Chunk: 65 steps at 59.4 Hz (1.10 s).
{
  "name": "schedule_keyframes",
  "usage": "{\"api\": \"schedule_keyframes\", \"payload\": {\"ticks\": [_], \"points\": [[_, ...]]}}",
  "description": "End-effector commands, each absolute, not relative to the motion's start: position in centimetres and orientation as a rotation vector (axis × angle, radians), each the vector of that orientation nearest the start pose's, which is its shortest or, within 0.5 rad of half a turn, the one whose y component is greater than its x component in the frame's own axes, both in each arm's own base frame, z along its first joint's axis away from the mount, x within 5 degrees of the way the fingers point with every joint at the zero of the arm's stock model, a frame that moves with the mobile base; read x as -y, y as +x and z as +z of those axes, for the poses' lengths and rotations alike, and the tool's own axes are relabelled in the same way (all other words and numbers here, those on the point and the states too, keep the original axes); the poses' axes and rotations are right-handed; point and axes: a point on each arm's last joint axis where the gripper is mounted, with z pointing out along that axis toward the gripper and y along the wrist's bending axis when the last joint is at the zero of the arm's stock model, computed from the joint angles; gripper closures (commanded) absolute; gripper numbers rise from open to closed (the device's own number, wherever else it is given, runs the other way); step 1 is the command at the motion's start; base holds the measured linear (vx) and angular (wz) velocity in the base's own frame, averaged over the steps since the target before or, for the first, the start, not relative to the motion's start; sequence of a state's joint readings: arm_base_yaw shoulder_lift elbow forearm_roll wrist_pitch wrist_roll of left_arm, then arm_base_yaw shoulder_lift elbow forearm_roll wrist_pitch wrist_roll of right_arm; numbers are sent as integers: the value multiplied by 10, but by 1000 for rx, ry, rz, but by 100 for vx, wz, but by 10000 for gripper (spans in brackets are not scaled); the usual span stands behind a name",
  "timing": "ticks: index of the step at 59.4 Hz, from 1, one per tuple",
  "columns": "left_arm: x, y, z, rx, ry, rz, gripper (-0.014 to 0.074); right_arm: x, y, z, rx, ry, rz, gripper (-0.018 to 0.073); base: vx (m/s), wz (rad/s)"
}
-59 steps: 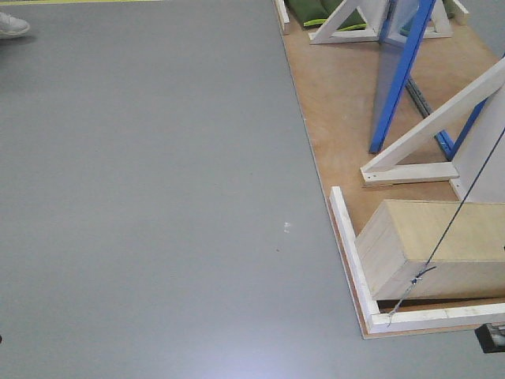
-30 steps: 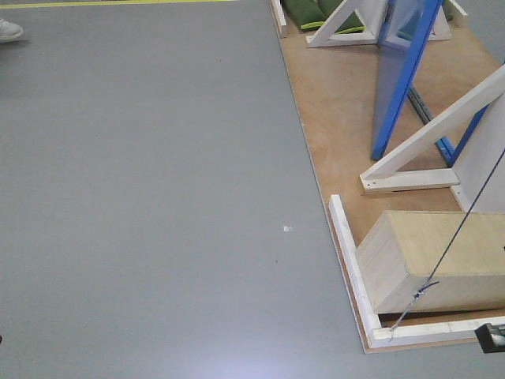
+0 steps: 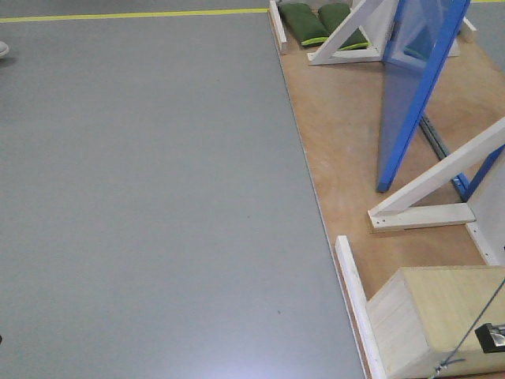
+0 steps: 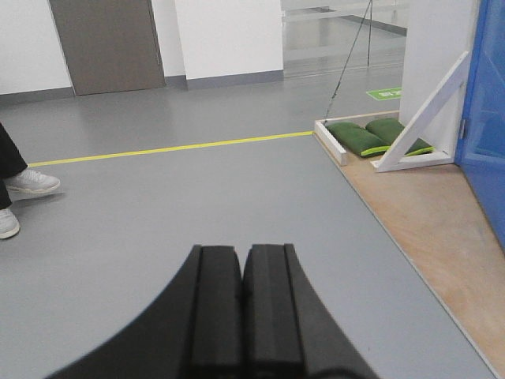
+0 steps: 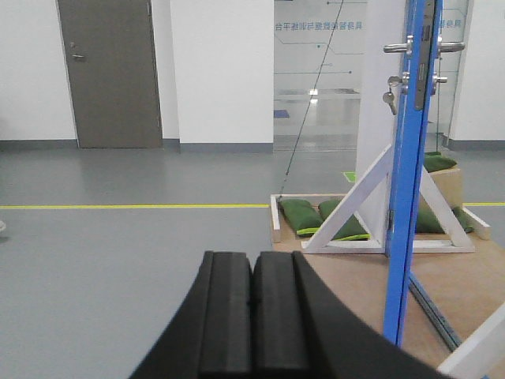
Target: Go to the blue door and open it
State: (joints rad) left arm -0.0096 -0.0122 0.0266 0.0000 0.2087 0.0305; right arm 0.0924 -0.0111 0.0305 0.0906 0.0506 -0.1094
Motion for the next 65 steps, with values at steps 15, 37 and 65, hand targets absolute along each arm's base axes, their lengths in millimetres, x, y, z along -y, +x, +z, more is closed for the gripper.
{"api": "schedule_keyframes", "payload": {"ticks": [15, 37, 65], "points": [[1, 56, 192, -1614, 35, 9, 526, -5, 56, 201, -1473, -79, 48, 567, 44, 6], [1, 56, 192, -1614, 35, 9, 526, -5, 56, 201, -1473, -79, 48, 567, 45, 9], [1, 56, 192, -1614, 35, 9, 526, -5, 56, 201, -1473, -79, 48, 567, 43, 0]]}}
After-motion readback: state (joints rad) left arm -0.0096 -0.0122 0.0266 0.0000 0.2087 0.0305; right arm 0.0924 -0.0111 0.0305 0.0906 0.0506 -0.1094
